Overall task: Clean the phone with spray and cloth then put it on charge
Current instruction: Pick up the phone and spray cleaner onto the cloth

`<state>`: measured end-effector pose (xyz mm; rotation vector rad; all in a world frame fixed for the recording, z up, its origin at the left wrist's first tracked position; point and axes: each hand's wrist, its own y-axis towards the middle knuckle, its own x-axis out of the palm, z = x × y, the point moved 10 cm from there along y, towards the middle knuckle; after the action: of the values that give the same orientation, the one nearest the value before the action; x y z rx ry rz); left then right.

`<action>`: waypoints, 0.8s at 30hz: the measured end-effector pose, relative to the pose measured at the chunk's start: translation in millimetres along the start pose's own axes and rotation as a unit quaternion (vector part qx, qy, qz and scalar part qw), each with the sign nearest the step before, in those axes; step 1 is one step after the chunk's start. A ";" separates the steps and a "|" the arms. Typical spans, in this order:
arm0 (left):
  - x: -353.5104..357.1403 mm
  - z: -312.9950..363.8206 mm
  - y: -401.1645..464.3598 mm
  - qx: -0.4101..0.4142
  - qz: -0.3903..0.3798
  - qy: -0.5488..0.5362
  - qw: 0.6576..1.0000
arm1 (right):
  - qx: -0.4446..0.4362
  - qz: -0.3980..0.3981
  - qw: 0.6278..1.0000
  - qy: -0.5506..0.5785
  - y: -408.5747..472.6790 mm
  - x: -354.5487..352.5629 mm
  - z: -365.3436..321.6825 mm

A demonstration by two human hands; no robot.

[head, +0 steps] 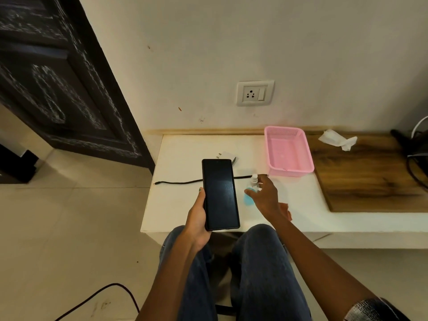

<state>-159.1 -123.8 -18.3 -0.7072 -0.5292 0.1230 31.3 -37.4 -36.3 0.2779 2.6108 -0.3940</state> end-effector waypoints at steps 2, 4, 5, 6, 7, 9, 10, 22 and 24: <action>0.6 -0.8 0.3 -0.002 0.002 -0.003 1.000 | -0.007 -0.004 1.000 -0.020 0.3 1.6 0.0; 1.6 -1.3 0.4 -0.003 0.000 -0.009 1.000 | -0.009 -0.009 0.999 -0.039 0.2 2.7 0.8; 2.1 -1.7 0.3 -0.004 -0.002 -0.011 1.000 | -0.009 -0.011 0.999 -0.048 0.0 2.8 1.1; 2.5 -2.2 0.4 -0.005 -0.003 -0.012 1.000 | -0.012 -0.012 0.998 -0.057 -0.1 2.5 0.9; 2.9 -2.8 0.4 -0.006 -0.005 -0.013 1.000 | -0.017 -0.014 0.998 -0.065 -0.1 2.0 0.0; 3.8 -3.9 0.0 -0.009 -0.012 -0.017 1.000 | -0.030 -0.024 0.996 -0.077 -0.3 1.4 -1.2; 4.3 -4.3 -0.4 -0.011 -0.016 -0.020 1.000 | -0.031 -0.028 0.996 -0.079 -0.1 0.1 -0.2; 3.9 -8.5 3.8 -0.009 -0.040 -0.058 0.997 | 0.119 0.004 0.954 -0.277 11.0 -48.5 77.9; 4.5 -9.4 4.4 -0.010 -0.042 -0.061 0.997 | 0.131 -0.027 0.944 -0.301 10.9 -44.0 94.1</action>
<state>-150.2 -124.7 -25.3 -0.7000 -0.6760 0.0828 112.7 -63.1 -96.5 0.1406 1.9663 -0.7224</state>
